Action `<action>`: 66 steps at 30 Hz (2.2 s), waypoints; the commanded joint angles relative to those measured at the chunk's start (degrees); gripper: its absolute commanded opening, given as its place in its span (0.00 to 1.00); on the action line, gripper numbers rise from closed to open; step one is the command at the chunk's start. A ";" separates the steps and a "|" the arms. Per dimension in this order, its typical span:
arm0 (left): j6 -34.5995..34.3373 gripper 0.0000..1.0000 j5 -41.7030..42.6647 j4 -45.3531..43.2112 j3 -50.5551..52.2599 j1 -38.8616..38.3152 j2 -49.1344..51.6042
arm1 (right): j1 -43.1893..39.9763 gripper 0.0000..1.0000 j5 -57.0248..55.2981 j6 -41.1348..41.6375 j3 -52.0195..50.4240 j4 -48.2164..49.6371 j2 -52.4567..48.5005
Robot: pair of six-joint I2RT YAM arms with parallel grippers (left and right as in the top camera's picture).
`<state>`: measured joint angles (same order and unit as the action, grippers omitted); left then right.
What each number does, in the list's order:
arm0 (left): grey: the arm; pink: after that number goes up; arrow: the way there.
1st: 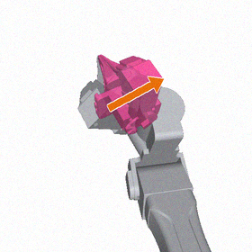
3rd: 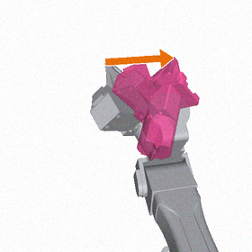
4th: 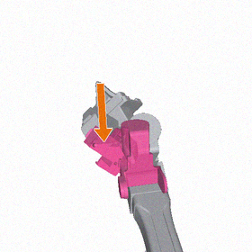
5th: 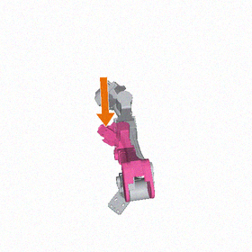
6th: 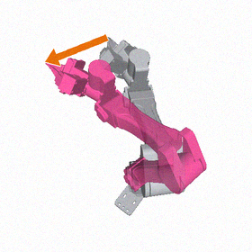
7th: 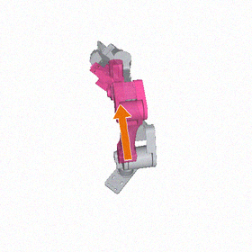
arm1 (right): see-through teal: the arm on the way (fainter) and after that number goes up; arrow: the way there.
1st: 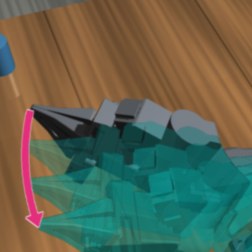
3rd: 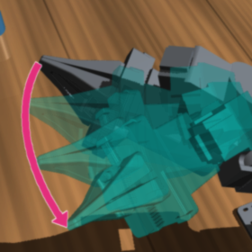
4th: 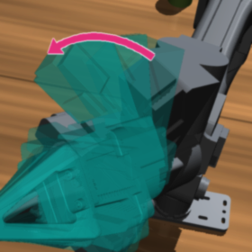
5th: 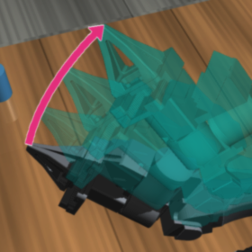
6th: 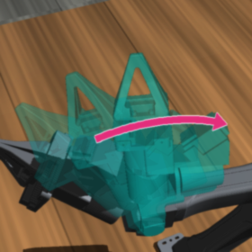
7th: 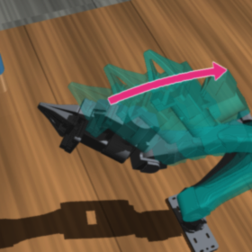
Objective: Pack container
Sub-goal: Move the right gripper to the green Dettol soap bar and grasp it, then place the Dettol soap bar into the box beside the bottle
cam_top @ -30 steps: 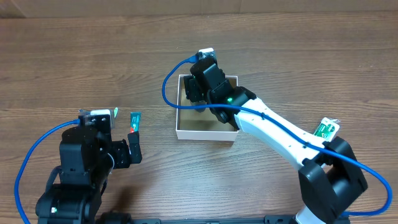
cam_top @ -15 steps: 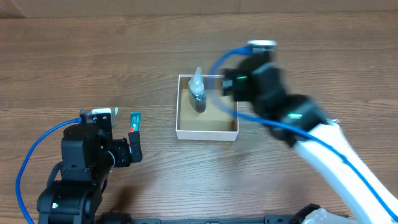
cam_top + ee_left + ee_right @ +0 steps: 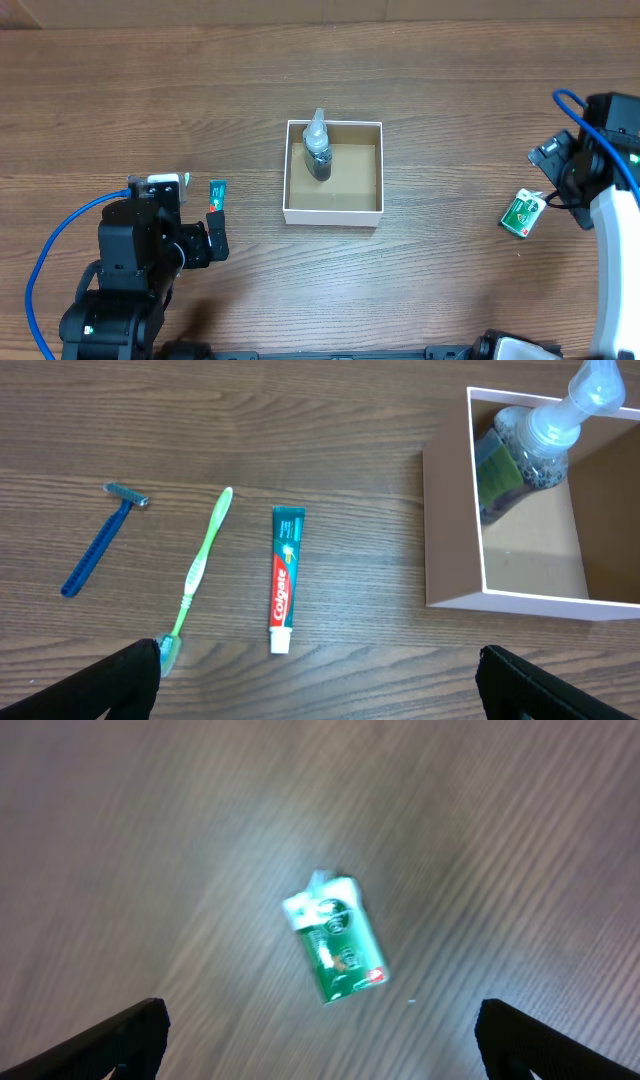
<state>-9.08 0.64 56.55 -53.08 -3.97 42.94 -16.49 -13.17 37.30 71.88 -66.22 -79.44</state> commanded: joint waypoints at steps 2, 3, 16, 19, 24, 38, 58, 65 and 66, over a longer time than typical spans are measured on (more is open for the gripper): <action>-0.81 1.00 0.07 -0.26 -1.46 0.46 0.09 | -2.93 1.00 6.49 -6.03 -6.56 8.26 -7.17; -0.83 1.00 0.17 -0.24 -1.46 0.46 0.11 | -2.93 1.00 6.36 -6.08 -7.50 9.75 -9.33; -1.68 1.00 0.48 -0.15 -1.46 0.46 0.13 | -2.93 1.00 6.43 -4.33 -8.20 17.51 -26.14; -1.68 1.00 0.48 -0.15 -1.46 0.46 0.13 | -2.93 1.00 6.49 -4.55 -8.20 17.90 -26.36; -1.68 1.00 0.48 -0.17 -1.46 0.46 0.13 | -2.93 1.00 9.01 -6.69 -8.28 17.90 -26.51; -1.68 1.00 0.48 -0.13 -1.46 0.46 0.13 | -2.93 1.00 9.42 -7.37 -14.16 20.57 -26.56; -1.66 1.00 0.46 0.22 -1.46 0.46 0.13 | -2.93 0.50 9.44 -7.34 -14.16 21.00 -26.56; -1.68 1.00 0.44 0.20 -1.46 0.46 0.13 | -2.93 0.32 9.46 -7.34 -13.97 21.09 -26.56; -1.68 1.00 0.44 0.20 -1.46 0.46 0.13 | -2.93 0.20 9.46 -7.34 -13.77 21.09 -26.56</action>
<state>-10.17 0.67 56.75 -53.10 -3.97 42.94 -19.42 -4.45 29.82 60.25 -45.43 -104.18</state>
